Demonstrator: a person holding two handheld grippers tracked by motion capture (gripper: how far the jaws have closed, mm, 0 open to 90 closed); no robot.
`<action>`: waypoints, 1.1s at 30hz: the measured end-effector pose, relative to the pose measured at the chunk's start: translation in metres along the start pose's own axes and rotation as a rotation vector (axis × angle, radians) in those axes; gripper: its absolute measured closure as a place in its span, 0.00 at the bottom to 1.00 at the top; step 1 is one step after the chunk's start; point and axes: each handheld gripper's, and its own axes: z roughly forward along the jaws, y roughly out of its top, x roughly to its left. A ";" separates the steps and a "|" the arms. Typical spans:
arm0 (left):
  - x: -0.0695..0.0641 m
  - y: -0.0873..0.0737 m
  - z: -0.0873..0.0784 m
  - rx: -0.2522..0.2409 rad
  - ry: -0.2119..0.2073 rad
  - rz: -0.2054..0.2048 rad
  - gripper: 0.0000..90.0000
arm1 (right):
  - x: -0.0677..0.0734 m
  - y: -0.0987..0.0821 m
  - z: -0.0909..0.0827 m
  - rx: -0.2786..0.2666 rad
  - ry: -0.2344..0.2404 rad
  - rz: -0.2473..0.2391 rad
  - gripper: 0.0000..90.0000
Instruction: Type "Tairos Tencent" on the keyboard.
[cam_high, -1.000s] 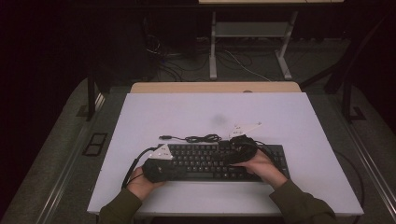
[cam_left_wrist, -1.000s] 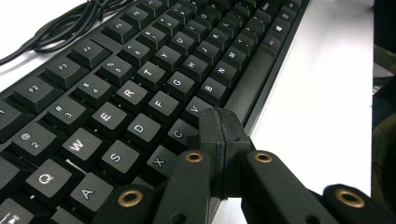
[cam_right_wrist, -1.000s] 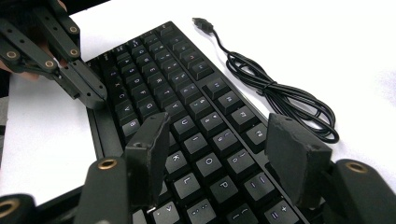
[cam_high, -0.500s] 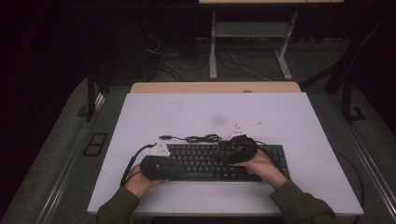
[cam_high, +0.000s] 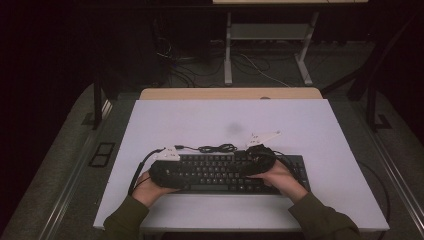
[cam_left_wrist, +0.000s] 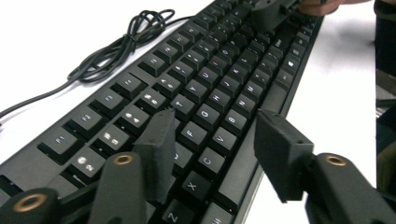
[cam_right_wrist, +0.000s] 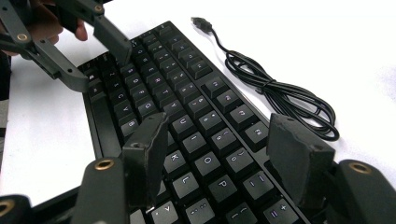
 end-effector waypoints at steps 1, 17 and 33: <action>0.001 0.001 0.000 -0.003 -0.001 0.001 0.48 | 0.000 0.000 0.000 -0.001 0.000 0.000 0.42; 0.013 0.017 0.008 -0.012 0.014 0.027 0.38 | -0.001 -0.002 -0.002 0.000 -0.005 0.005 0.43; 0.012 0.014 0.014 -0.025 0.035 0.020 0.32 | -0.002 -0.015 -0.020 0.030 0.006 0.003 0.81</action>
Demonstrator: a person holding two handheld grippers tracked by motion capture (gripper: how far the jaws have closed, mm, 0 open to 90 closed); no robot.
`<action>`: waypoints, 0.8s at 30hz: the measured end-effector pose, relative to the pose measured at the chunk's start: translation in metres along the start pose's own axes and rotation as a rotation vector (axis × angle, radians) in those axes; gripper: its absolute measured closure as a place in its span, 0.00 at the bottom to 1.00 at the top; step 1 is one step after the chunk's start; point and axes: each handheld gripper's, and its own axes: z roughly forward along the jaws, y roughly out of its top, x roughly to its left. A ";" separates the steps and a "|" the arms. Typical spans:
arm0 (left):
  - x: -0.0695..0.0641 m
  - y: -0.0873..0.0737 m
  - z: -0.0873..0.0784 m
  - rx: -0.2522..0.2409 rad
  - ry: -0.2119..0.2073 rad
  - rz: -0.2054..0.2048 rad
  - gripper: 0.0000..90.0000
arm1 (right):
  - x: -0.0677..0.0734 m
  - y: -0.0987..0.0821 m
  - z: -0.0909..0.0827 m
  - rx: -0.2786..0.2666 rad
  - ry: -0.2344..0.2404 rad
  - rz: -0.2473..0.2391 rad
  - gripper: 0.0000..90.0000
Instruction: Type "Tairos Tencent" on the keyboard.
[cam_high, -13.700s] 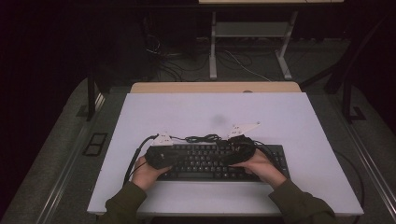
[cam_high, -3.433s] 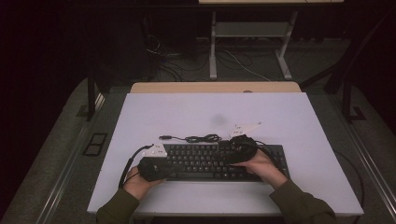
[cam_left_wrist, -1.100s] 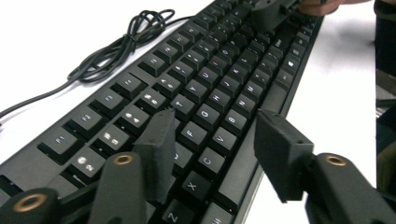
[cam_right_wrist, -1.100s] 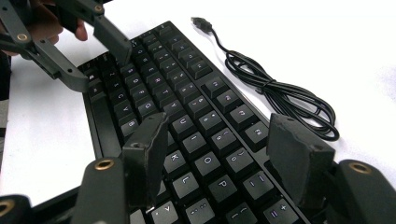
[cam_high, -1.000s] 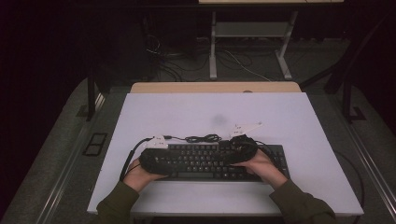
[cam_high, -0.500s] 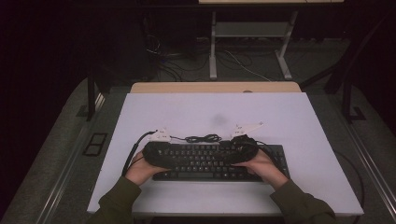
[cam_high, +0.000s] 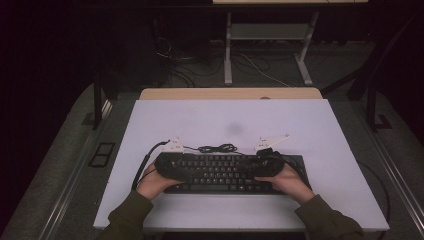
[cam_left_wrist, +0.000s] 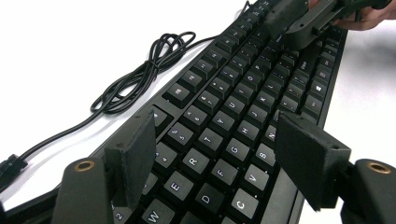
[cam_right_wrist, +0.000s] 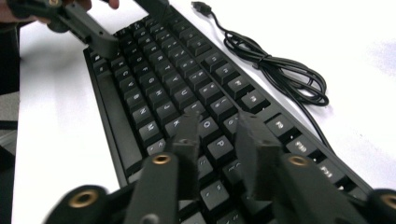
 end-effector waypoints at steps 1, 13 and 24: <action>0.000 0.000 0.000 0.000 0.000 0.001 0.31 | 0.001 -0.001 -0.001 0.004 0.002 0.000 0.84; -0.001 0.000 0.000 -0.002 0.004 0.003 0.31 | 0.005 -0.012 -0.010 0.031 0.020 -0.021 0.99; -0.002 0.000 0.000 -0.004 0.007 0.009 0.30 | 0.007 -0.028 -0.013 0.086 0.013 -0.036 0.99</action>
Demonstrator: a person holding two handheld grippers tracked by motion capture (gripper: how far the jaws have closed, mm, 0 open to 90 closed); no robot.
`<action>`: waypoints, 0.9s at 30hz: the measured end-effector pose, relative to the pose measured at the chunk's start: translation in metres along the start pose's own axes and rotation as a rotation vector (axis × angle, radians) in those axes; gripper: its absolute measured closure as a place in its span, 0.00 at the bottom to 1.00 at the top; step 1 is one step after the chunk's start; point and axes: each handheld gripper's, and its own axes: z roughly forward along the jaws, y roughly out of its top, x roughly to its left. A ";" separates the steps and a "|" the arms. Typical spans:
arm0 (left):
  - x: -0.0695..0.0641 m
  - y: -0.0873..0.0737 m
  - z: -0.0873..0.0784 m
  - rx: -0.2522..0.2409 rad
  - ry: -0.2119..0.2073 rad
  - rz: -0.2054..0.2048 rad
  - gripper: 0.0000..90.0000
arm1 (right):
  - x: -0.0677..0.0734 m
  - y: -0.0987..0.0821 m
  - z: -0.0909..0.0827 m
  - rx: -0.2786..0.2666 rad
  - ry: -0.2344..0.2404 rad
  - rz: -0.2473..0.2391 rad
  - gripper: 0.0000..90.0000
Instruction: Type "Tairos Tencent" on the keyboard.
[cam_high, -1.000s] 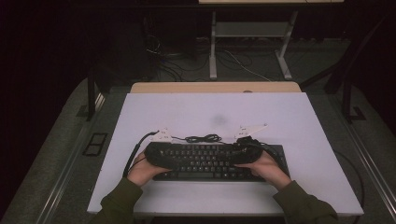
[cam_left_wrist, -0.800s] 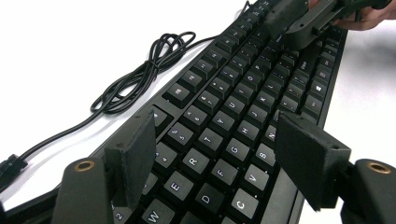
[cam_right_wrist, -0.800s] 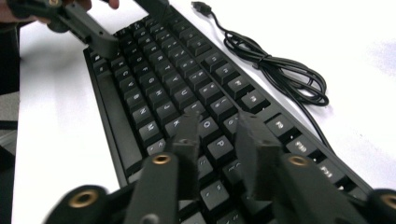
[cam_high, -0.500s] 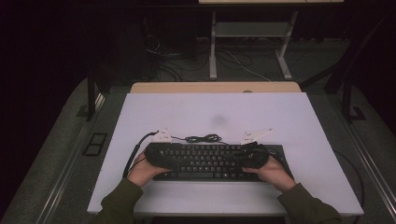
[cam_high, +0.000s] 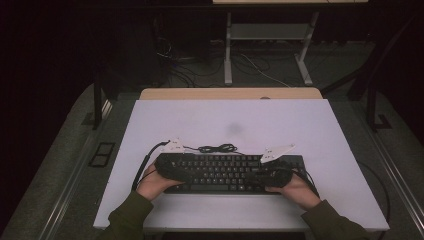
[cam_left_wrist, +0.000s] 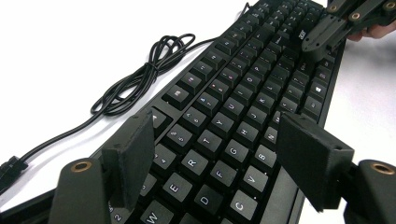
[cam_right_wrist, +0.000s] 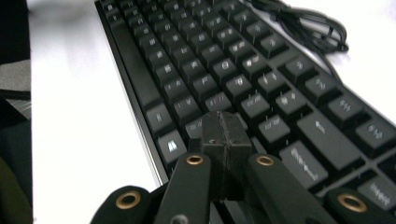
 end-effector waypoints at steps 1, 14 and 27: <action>0.000 0.000 0.000 0.000 0.000 0.000 0.31 | 0.000 -0.001 0.000 0.004 0.001 0.000 0.99; -0.002 0.001 0.003 -0.016 0.000 0.002 0.35 | 0.001 -0.004 0.005 0.022 -0.009 -0.012 0.99; -0.003 0.005 0.019 0.013 0.000 0.013 0.93 | 0.001 -0.004 0.005 0.023 -0.010 -0.014 0.99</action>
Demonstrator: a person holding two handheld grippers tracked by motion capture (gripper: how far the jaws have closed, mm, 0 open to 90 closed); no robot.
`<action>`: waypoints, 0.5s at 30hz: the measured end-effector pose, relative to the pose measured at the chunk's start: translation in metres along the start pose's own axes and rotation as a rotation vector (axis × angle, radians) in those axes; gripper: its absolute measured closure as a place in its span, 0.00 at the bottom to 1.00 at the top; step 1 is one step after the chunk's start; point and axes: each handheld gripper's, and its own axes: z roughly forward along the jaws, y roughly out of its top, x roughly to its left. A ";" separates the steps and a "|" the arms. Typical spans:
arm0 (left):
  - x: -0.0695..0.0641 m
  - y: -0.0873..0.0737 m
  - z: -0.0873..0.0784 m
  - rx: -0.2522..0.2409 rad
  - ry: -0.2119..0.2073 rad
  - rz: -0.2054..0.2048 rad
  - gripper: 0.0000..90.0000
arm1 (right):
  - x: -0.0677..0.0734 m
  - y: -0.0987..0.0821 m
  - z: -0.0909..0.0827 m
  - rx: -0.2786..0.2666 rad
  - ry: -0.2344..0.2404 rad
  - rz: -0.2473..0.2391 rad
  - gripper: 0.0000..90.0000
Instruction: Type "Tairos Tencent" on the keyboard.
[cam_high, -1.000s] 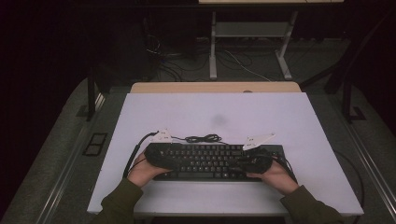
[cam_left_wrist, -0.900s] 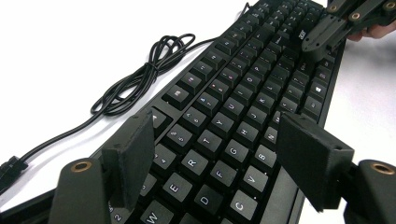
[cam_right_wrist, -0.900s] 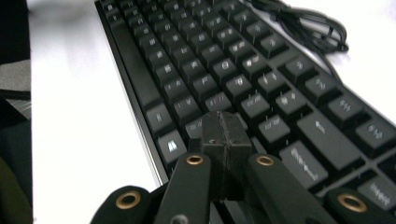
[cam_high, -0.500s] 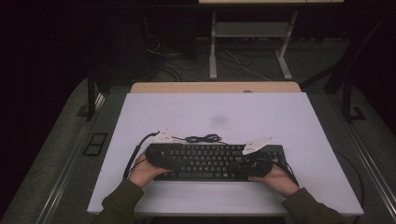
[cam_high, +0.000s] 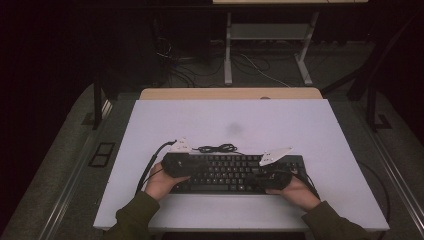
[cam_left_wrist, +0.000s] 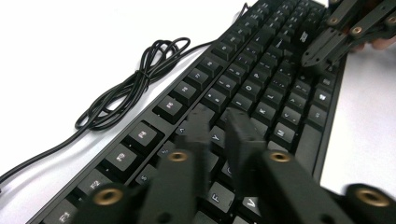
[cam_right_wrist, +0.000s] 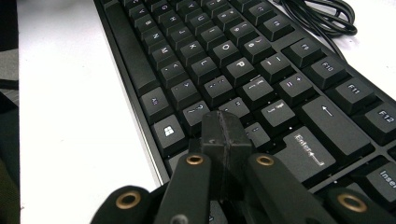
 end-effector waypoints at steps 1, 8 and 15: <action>0.000 0.000 0.001 0.006 0.001 0.004 0.95 | 0.000 0.000 0.000 0.000 0.000 0.002 0.99; 0.002 -0.003 0.008 0.034 0.011 0.002 0.99 | 0.000 0.000 0.000 -0.001 -0.001 0.001 0.99; 0.002 -0.004 0.011 0.049 0.017 0.014 0.99 | 0.000 0.000 0.000 0.000 -0.002 0.002 0.99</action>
